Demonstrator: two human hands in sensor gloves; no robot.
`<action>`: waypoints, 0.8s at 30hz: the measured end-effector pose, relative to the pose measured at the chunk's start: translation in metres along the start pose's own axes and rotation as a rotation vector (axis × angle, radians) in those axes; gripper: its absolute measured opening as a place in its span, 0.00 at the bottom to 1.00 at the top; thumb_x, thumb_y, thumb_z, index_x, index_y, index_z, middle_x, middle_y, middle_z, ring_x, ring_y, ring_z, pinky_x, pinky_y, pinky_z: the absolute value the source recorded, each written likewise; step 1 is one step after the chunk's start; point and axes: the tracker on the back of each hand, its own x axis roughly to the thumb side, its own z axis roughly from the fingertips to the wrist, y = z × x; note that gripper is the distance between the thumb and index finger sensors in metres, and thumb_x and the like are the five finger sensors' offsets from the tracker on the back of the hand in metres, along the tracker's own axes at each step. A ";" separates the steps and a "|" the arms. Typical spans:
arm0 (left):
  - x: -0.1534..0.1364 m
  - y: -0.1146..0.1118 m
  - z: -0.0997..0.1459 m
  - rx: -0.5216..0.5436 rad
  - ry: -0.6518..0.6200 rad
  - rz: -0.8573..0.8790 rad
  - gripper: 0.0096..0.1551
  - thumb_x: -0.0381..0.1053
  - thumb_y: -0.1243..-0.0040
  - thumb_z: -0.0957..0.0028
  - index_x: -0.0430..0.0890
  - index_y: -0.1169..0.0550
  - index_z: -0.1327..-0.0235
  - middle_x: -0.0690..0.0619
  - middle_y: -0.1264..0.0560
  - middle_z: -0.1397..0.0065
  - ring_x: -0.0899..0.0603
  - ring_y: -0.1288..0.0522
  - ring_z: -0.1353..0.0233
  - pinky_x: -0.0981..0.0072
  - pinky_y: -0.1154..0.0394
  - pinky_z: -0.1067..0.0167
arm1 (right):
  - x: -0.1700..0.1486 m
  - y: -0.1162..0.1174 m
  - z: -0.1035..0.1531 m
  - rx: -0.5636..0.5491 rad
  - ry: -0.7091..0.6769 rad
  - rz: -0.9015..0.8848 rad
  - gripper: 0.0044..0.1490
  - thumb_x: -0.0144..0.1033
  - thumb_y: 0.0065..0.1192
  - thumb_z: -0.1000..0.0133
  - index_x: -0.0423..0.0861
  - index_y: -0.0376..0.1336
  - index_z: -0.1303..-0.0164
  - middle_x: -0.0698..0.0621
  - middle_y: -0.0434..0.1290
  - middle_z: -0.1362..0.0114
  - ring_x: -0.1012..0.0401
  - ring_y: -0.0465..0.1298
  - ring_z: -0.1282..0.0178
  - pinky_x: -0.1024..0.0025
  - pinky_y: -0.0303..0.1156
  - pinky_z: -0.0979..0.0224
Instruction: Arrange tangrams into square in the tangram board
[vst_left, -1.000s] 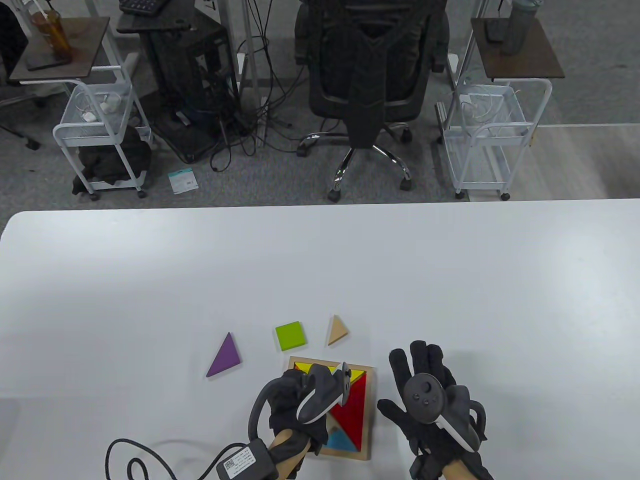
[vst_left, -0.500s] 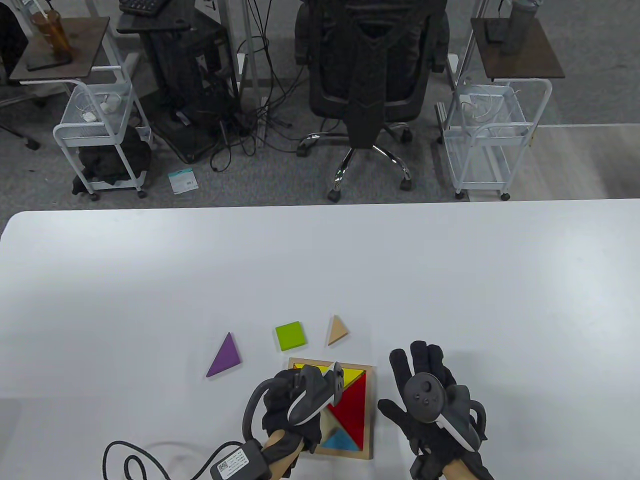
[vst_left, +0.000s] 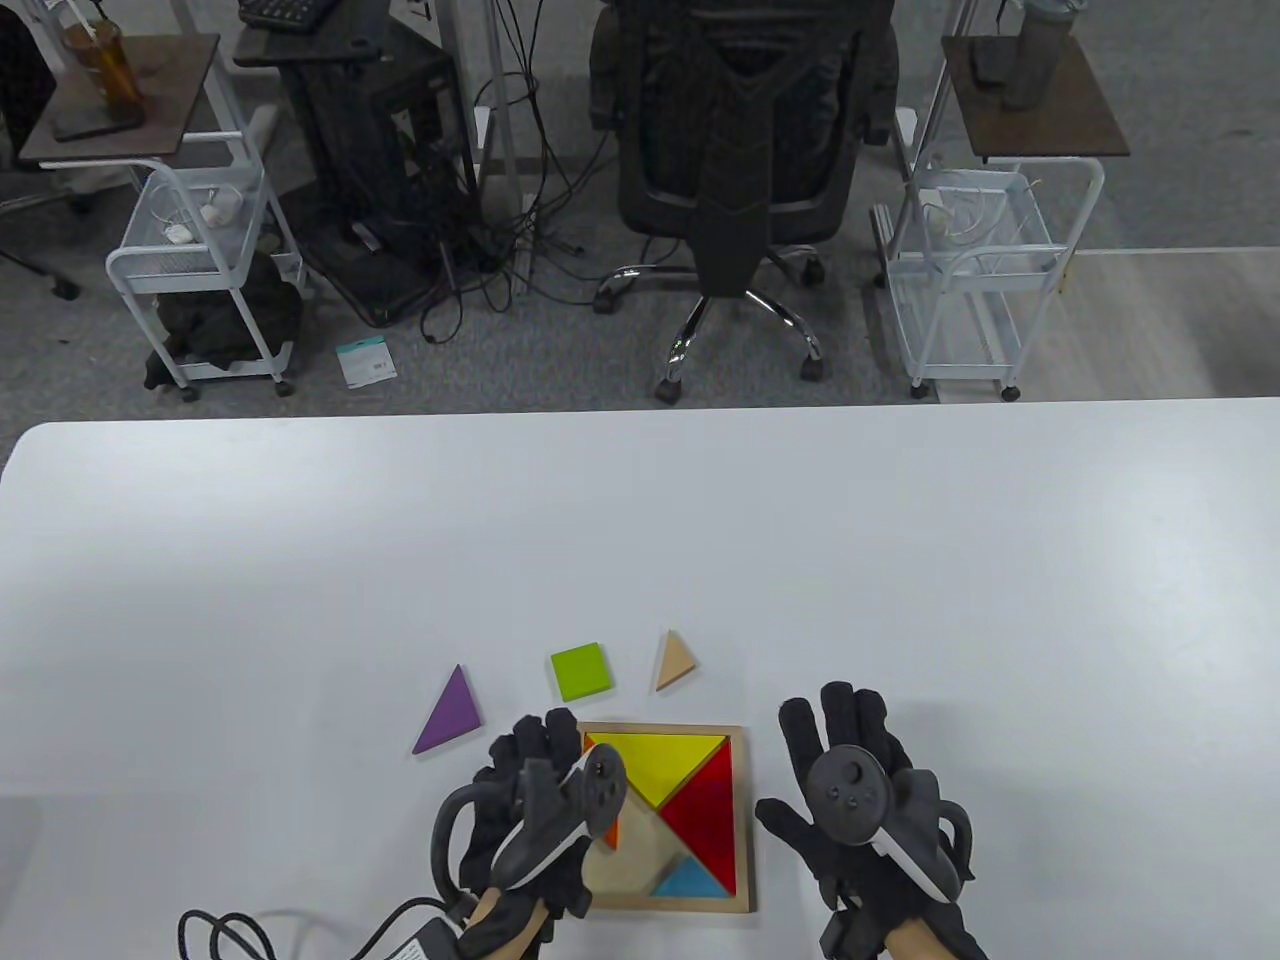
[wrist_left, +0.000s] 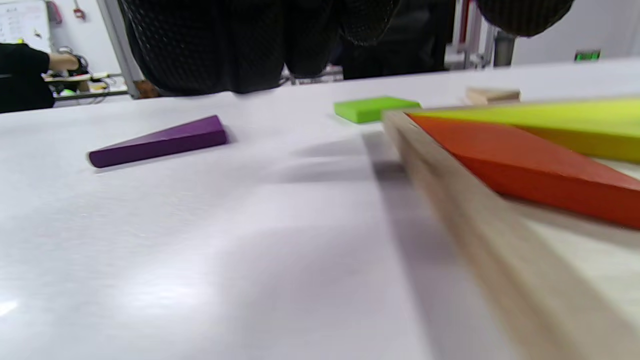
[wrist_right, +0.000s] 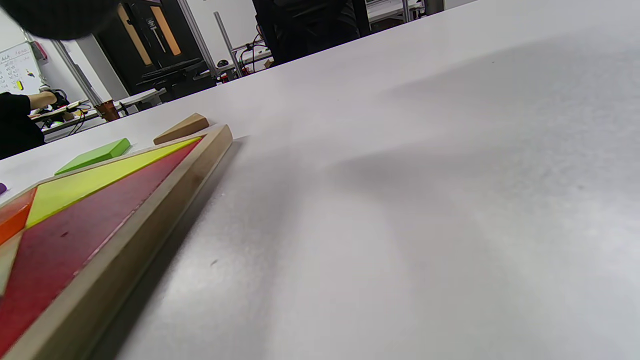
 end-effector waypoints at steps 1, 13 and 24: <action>-0.010 -0.002 0.003 0.008 -0.037 0.025 0.45 0.68 0.57 0.42 0.44 0.45 0.18 0.34 0.45 0.16 0.26 0.39 0.20 0.28 0.35 0.29 | 0.000 0.000 0.000 0.003 0.004 0.000 0.56 0.66 0.50 0.58 0.70 0.27 0.27 0.60 0.16 0.21 0.58 0.17 0.20 0.56 0.30 0.13; -0.042 -0.028 0.015 -0.123 -0.186 0.104 0.48 0.68 0.61 0.41 0.48 0.61 0.19 0.36 0.71 0.18 0.25 0.71 0.21 0.26 0.66 0.31 | -0.009 0.009 -0.008 0.053 0.065 -0.001 0.56 0.66 0.50 0.58 0.71 0.27 0.28 0.61 0.16 0.22 0.58 0.16 0.20 0.56 0.30 0.13; -0.094 -0.014 0.008 -0.157 -0.093 0.193 0.59 0.61 0.45 0.42 0.42 0.68 0.24 0.31 0.74 0.22 0.21 0.70 0.23 0.26 0.58 0.26 | -0.010 0.007 -0.010 0.065 0.058 -0.020 0.56 0.65 0.50 0.58 0.71 0.26 0.28 0.61 0.16 0.21 0.58 0.17 0.20 0.56 0.30 0.13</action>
